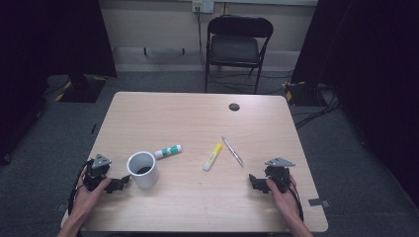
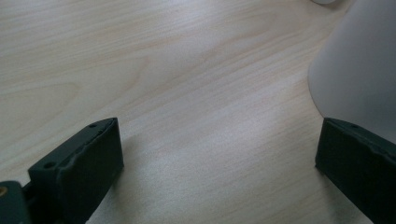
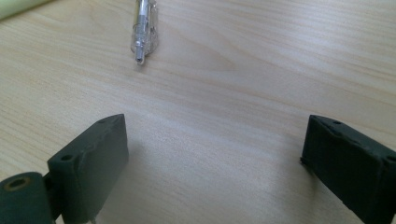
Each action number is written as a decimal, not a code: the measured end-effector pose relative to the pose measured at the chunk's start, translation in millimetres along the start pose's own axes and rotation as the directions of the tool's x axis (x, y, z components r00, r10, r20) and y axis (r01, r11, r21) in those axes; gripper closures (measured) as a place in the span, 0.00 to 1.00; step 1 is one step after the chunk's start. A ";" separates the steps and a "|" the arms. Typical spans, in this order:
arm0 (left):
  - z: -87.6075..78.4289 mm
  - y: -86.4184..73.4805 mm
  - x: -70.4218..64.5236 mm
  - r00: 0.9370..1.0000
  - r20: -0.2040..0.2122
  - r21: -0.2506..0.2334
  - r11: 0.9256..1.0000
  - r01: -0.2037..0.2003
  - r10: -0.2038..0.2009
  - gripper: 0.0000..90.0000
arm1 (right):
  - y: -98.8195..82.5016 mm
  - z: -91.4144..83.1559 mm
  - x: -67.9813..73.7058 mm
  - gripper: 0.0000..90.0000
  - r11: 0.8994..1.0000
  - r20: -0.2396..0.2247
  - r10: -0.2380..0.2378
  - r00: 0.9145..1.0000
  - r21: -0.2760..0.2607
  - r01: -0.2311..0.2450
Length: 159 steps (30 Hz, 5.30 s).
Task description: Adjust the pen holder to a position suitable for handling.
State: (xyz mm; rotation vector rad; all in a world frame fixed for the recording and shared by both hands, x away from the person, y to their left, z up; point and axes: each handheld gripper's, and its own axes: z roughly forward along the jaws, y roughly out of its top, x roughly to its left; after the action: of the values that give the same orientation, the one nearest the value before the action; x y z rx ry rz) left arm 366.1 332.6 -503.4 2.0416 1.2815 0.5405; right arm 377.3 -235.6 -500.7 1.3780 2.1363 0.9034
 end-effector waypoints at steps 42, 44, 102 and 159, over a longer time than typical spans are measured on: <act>-61.9 37.0 -8.2 0.993 0.101 -0.226 0.970 0.088 -0.066 0.37 | -1.2 -1.1 -1.6 0.05 1.000 -0.006 -0.006 1.000 0.002 0.006; -65.5 39.8 -10.6 0.993 0.103 -0.240 0.967 0.085 -0.062 0.37 | -1.2 -1.1 -1.6 0.05 1.000 -0.006 -0.006 1.000 0.002 0.006; -30.7 67.2 -30.6 0.959 0.269 -0.162 0.986 -0.045 0.088 0.87 | -1.3 -1.0 -1.3 0.05 1.000 -0.018 -0.017 1.000 0.002 0.017; 19.6 112.6 -130.6 0.886 0.410 -0.137 0.975 -0.173 0.215 0.86 | -1.3 -1.1 -1.3 0.05 1.000 -0.019 -0.017 1.000 0.003 0.017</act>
State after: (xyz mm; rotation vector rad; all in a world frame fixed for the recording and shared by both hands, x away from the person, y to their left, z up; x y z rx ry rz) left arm 392.8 174.8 -436.4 2.0706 0.7831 0.2185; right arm 376.3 -237.5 -500.8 1.3559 2.1608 0.9110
